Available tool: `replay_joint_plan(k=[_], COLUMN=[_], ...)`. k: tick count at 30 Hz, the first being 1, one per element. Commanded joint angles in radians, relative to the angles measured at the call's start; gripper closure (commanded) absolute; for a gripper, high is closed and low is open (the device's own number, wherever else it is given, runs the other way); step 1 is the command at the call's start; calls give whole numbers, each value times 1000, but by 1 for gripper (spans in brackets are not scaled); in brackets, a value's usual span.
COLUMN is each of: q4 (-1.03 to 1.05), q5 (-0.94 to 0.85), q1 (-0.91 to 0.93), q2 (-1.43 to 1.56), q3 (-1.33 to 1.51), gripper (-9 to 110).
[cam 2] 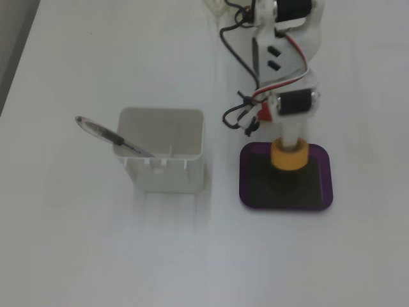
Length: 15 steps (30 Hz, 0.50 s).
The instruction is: Grab up the yellow tape and put it in the box.
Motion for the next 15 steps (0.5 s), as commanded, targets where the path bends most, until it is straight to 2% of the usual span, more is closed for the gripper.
replay_joint_plan(k=[1,10,15], q4=[-2,2,26], q5=[3,-5,3], q1=[52,58,58], q2=[-55,-118,-117], q3=[-110,-143,-143], gripper=[102,100,93])
